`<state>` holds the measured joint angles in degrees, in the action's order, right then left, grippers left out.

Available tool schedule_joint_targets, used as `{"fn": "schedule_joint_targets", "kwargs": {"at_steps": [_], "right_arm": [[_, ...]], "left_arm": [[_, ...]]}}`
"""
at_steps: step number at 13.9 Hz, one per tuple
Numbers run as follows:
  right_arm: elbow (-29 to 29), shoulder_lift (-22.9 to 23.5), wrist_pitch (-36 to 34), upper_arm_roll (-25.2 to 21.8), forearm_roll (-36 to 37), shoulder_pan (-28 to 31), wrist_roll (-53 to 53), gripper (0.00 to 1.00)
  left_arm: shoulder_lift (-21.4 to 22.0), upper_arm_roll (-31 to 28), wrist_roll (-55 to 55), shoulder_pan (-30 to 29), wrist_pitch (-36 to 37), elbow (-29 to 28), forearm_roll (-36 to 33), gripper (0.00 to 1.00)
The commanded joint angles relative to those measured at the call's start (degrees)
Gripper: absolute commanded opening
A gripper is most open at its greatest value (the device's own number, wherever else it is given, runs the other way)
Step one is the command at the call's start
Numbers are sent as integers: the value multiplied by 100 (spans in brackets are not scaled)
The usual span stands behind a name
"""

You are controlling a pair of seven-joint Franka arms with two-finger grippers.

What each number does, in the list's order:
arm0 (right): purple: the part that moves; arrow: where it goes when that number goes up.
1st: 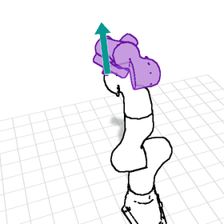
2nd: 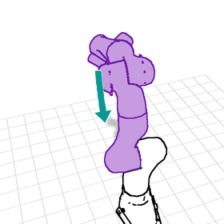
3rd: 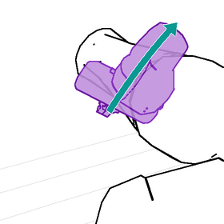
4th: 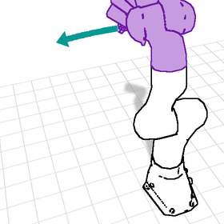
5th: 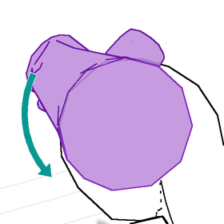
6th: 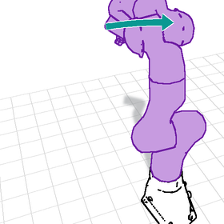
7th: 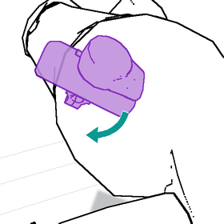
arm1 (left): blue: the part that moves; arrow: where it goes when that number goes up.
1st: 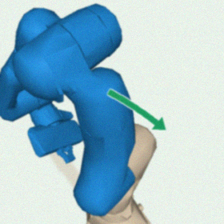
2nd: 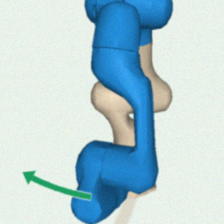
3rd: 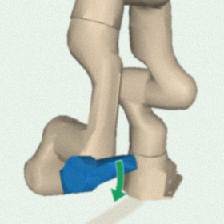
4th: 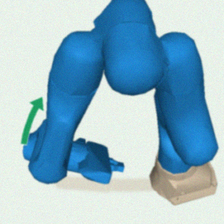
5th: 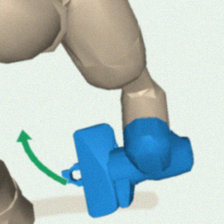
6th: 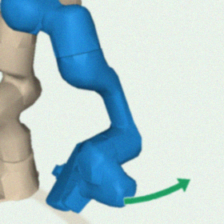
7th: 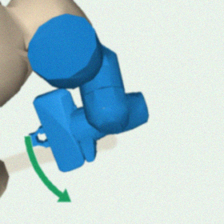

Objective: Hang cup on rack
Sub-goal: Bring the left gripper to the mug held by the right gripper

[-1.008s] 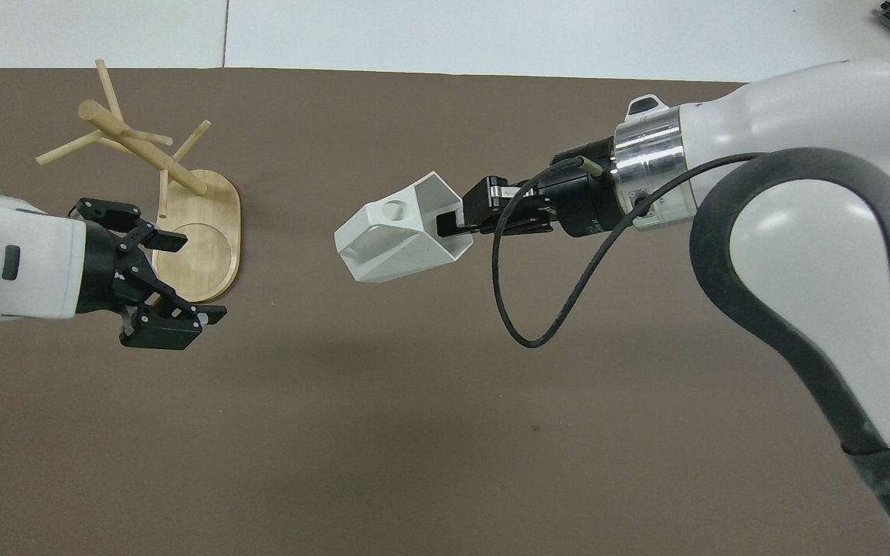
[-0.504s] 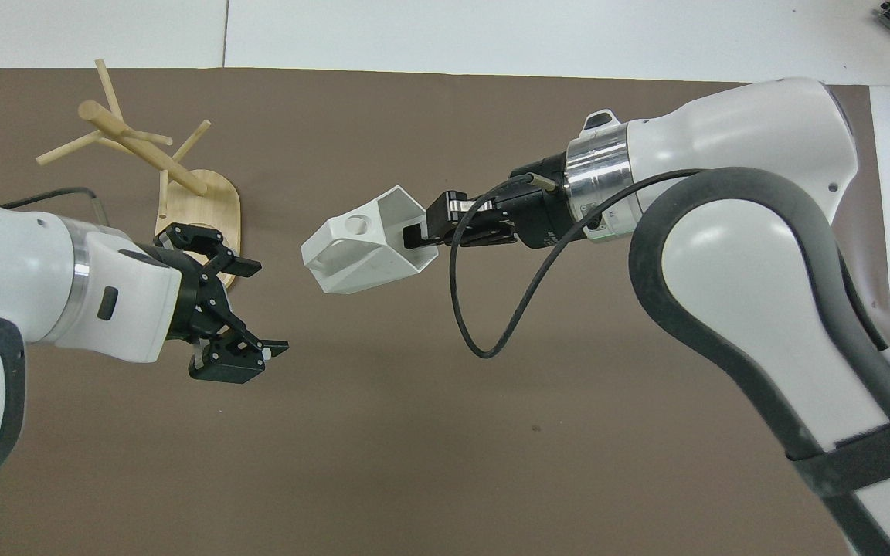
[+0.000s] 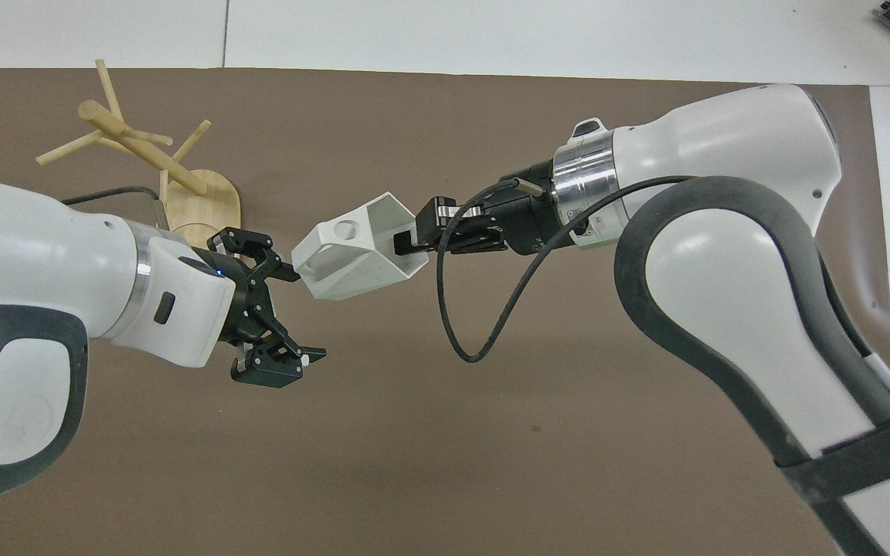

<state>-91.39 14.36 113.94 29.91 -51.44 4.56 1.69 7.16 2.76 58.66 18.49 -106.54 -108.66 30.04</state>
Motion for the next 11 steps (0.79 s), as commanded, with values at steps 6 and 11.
{"fn": "schedule_joint_targets", "kwargs": {"at_steps": [6, 11], "right_arm": [[-46, -29, 155, 77, -95, 36, 182, 0], [-37, -29, 163, 112, -95, 28, 182, 0]], "left_arm": [[-400, -91, 137, 32, -324, 487, 459, 100], [-409, -82, 120, 111, -490, 478, 555, 100]]}}
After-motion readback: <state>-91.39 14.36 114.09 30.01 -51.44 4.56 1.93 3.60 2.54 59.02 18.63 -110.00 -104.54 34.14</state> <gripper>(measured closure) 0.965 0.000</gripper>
